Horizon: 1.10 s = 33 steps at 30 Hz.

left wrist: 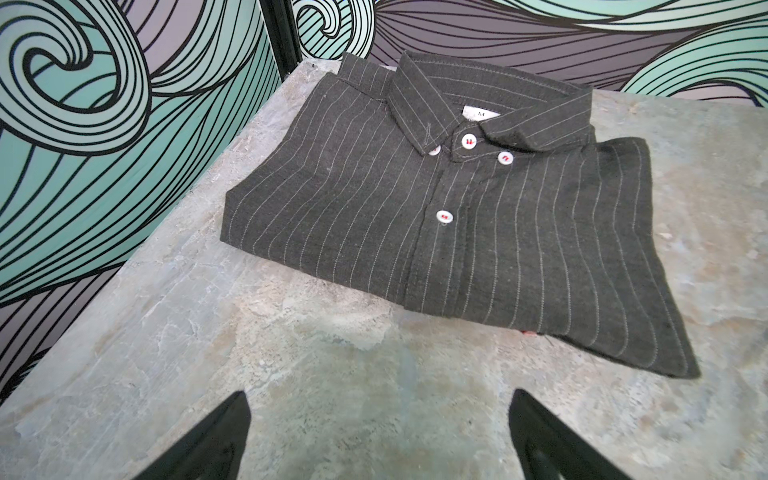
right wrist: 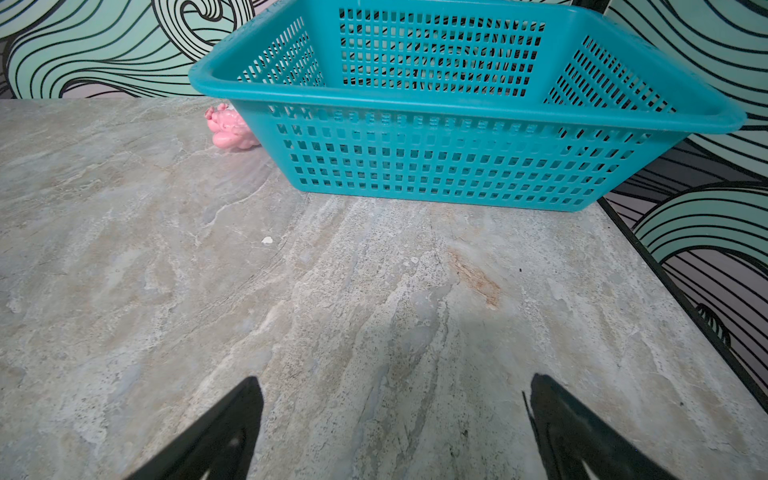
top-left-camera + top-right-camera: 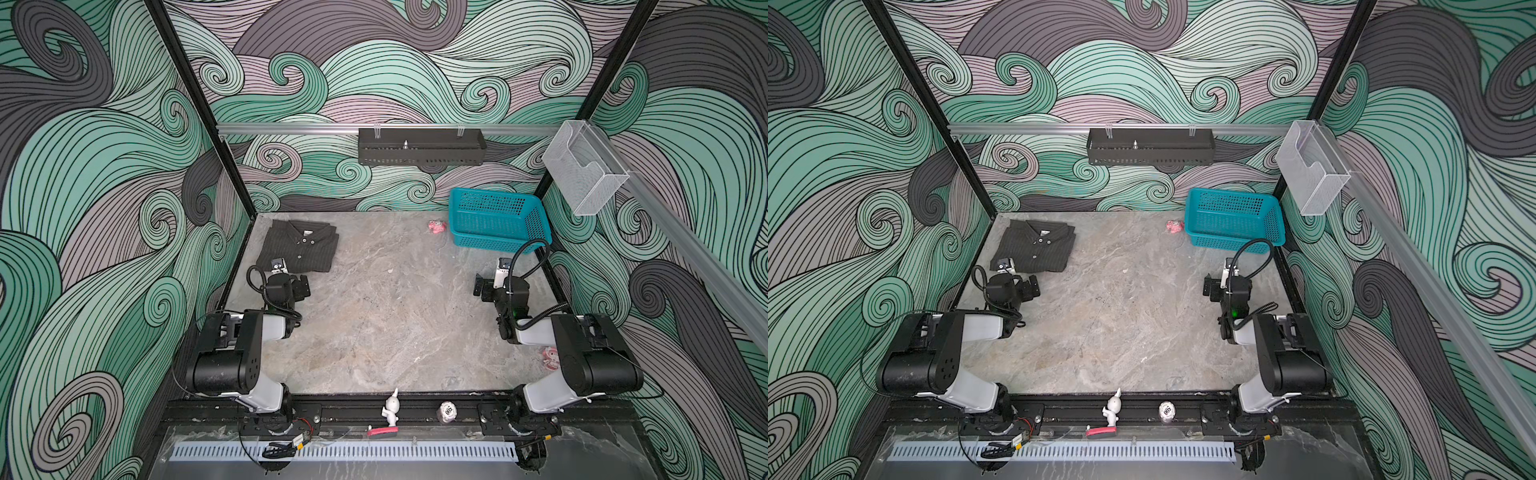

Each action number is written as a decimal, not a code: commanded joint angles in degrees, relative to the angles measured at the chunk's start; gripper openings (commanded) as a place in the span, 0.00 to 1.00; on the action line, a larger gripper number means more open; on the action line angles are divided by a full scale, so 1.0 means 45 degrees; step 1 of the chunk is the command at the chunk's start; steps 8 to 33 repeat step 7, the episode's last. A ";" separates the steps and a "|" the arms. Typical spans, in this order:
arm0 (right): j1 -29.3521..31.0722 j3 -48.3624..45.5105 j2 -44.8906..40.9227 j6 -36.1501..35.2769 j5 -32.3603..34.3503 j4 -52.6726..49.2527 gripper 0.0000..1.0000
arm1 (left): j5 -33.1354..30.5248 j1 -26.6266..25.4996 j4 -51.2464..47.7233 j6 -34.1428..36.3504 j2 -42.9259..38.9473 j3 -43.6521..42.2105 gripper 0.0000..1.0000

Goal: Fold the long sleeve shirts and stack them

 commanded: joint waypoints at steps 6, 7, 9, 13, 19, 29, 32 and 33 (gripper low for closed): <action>0.0054 0.0283 -0.0050 -0.0013 0.0063 0.0048 1.00 | 0.0066 -0.0033 -0.0039 -0.0017 -0.0241 0.0296 0.99; 0.0055 0.0272 -0.0048 -0.0013 0.0064 0.0042 1.00 | 0.0072 -0.0033 -0.0048 -0.0019 -0.0231 0.0298 0.99; 0.0055 0.0272 -0.0048 -0.0013 0.0064 0.0042 1.00 | 0.0072 -0.0033 -0.0048 -0.0019 -0.0231 0.0298 0.99; 0.0055 0.0272 -0.0048 -0.0013 0.0064 0.0042 1.00 | 0.0072 -0.0033 -0.0048 -0.0019 -0.0231 0.0298 0.99; 0.0055 0.0272 -0.0048 -0.0013 0.0064 0.0042 1.00 | 0.0072 -0.0033 -0.0048 -0.0019 -0.0231 0.0298 0.99; 0.0055 0.0272 -0.0048 -0.0013 0.0064 0.0042 1.00 | 0.0072 -0.0033 -0.0048 -0.0019 -0.0231 0.0298 0.99; 0.0055 0.0272 -0.0048 -0.0013 0.0064 0.0042 1.00 | 0.0072 -0.0033 -0.0048 -0.0019 -0.0231 0.0298 0.99; 0.0055 0.0272 -0.0048 -0.0013 0.0064 0.0042 1.00 | 0.0072 -0.0033 -0.0048 -0.0019 -0.0231 0.0298 0.99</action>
